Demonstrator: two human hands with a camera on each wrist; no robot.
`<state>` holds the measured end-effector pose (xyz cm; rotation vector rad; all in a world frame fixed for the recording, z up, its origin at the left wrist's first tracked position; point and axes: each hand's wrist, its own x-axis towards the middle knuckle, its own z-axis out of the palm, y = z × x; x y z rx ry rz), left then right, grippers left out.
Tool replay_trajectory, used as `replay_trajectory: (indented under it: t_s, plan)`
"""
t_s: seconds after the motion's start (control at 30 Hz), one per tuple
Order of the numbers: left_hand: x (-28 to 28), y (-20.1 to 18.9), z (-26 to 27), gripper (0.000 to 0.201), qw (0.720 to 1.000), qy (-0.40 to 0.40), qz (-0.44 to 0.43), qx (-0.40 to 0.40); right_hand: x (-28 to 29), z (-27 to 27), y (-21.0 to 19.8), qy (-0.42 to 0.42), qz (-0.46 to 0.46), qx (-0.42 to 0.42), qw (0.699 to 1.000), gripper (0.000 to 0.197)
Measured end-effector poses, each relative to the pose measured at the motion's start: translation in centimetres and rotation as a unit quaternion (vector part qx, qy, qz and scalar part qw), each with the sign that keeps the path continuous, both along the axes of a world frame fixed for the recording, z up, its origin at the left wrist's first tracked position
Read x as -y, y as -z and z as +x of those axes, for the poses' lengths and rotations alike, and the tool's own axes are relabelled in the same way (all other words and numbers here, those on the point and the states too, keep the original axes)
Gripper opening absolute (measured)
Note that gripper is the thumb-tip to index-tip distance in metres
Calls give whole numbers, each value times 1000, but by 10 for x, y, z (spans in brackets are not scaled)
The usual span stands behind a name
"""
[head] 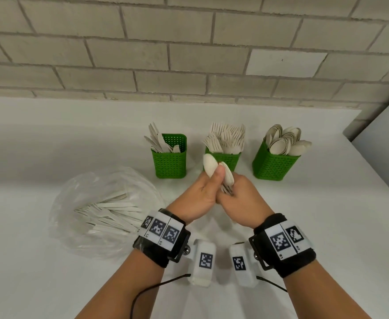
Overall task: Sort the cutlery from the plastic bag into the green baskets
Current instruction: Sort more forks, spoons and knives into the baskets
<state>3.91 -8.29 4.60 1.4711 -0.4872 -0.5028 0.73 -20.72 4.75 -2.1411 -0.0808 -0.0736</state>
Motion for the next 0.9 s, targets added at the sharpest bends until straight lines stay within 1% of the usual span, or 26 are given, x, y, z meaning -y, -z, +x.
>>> replay_trajectory:
  t_s: [0.03, 0.07, 0.1, 0.13, 0.17, 0.2, 0.27, 0.33, 0.4, 0.43, 0.47, 0.53, 0.6, 0.63, 0.67, 0.73, 0.77, 0.83, 0.9]
  plan:
    - [0, -4, 1, 16, 1000, -13, -16, -2, -2, 1, -1, 12, -11, 17, 1000, 21]
    - [1, -4, 5, 35, 999, -41, -33, 11, -2, 3, -1, 15, -27, 34, 999, 25]
    - [2, -3, 7, 62, 996, -76, -49, 27, -2, 5, -1, 5, -46, 38, 998, 27]
    - [3, -1, 10, 80, 993, -92, -59, 37, -3, 7, 0, -15, -62, 34, 997, 26]
    - [3, -3, 10, 84, 992, -96, -62, 55, -4, 8, 1, -30, -74, 23, 997, 21]
    - [4, -4, 10, 81, 990, -97, -62, 79, -4, 10, 2, -37, -78, 14, 996, 17]
    - [5, -5, 10, 69, 986, -107, -65, 105, -3, 11, 3, -20, -60, 6, 998, 21]
    - [6, -5, 11, 52, 982, -130, -75, 113, -1, 10, 3, 2, -32, 0, 999, 23]
    - [6, -3, 12, 36, 980, -154, -72, 106, 0, 8, 1, -4, -1, -30, 1000, 17]
    - [7, -3, 12, 31, 978, -165, -62, 114, 0, 6, -1, -15, 0, -43, 999, 22]
    - [8, -3, 11, 28, 976, -171, -47, 129, 0, 5, 1, -32, -2, -40, 999, 24]
    - [12, -3, 9, 32, 971, -168, -21, 169, -1, 4, 2, -60, -33, -22, 997, 16]
    - [14, -3, 11, 33, 970, -149, -3, 190, 1, 6, 5, -77, -85, -21, 993, 18]
    - [14, -3, 13, 29, 973, -137, 0, 186, 2, 8, 5, -75, -101, -42, 991, 16]
    - [14, -4, 14, 23, 977, -123, -1, 175, 5, 8, 6, -72, -115, -53, 989, 19]
    - [14, -3, 15, 12, 981, -93, 1, 167, 8, 8, 6, -75, -137, -69, 985, 35]
    - [14, -3, 15, 11, 981, -78, 11, 174, 6, 8, 2, -82, -140, -66, 984, 35]
    - [14, -5, 13, 14, 981, -48, 28, 184, 3, 10, -1, -93, -159, -61, 981, 27]
    - [15, -6, 12, 15, 983, -33, 16, 182, 3, 14, -1, -73, -153, -86, 982, 34]
